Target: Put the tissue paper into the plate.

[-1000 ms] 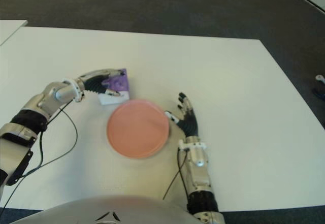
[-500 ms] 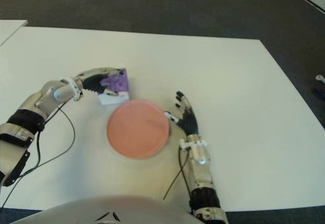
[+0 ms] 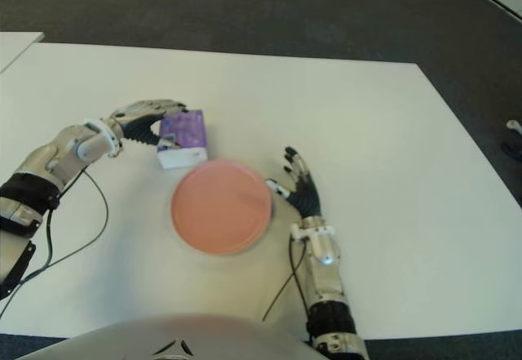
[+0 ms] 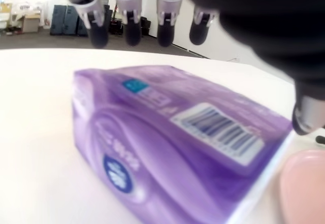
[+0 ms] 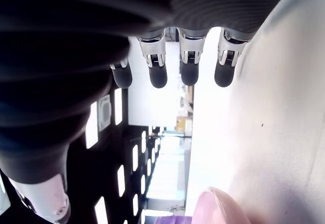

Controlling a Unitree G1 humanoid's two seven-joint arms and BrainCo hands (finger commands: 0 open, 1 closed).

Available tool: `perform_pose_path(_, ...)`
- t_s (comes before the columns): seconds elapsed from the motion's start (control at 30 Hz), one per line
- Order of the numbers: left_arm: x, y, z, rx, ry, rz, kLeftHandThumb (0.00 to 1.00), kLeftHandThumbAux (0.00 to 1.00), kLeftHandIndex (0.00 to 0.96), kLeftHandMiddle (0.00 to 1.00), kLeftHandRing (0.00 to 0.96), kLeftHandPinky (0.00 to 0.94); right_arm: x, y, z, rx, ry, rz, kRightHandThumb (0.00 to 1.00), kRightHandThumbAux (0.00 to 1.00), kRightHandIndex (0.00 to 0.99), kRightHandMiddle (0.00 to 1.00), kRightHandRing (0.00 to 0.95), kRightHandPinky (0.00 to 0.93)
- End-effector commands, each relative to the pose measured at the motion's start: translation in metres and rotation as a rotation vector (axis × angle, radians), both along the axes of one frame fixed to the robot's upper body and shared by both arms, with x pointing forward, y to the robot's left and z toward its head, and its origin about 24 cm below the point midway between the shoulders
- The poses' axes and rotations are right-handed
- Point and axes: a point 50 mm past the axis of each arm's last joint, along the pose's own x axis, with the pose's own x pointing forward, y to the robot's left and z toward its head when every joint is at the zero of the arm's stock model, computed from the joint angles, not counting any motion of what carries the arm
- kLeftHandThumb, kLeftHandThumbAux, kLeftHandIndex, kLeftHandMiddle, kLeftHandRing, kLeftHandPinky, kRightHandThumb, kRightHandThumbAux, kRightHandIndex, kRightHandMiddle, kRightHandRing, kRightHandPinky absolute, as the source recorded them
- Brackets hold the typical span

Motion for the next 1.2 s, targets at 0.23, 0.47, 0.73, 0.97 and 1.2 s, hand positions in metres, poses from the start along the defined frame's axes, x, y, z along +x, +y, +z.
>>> perform_pose_path(0.23, -0.006, 0.018, -0.027, 0.222, 0.012, 0.013, 0.004, 0.364, 0.0, 0.0, 0.0, 0.0, -0.017, -0.003, -0.019, 0.004, 0.11, -0.024, 0.003, 0.656, 0.0, 0.0, 0.0, 0.0)
perform_pose_path(0.47, -0.009, 0.027, -0.039, 0.293, 0.023, 0.015, 0.0, 0.348, 0.0, 0.0, 0.0, 0.0, -0.019, -0.003, -0.018, 0.016, 0.127, -0.04, 0.015, 0.645, 0.0, 0.0, 0.0, 0.0)
perform_pose_path(0.73, -0.013, 0.028, -0.048, 0.311, 0.034, -0.004, 0.0, 0.341, 0.0, 0.0, 0.0, 0.0, -0.02, -0.005, -0.016, 0.01, 0.122, -0.039, 0.011, 0.637, 0.0, 0.0, 0.0, 0.0)
perform_pose_path(0.97, -0.017, 0.025, -0.052, 0.288, 0.044, -0.029, 0.0, 0.34, 0.0, 0.0, 0.0, 0.0, -0.02, -0.004, -0.015, 0.021, 0.116, -0.038, 0.006, 0.652, 0.0, 0.0, 0.0, 0.0)
perform_pose_path(1.2, -0.018, 0.02, -0.053, 0.268, 0.049, -0.046, 0.0, 0.33, 0.0, 0.0, 0.0, 0.0, -0.02, -0.005, -0.016, 0.023, 0.119, -0.036, 0.002, 0.661, 0.0, 0.0, 0.0, 0.0)
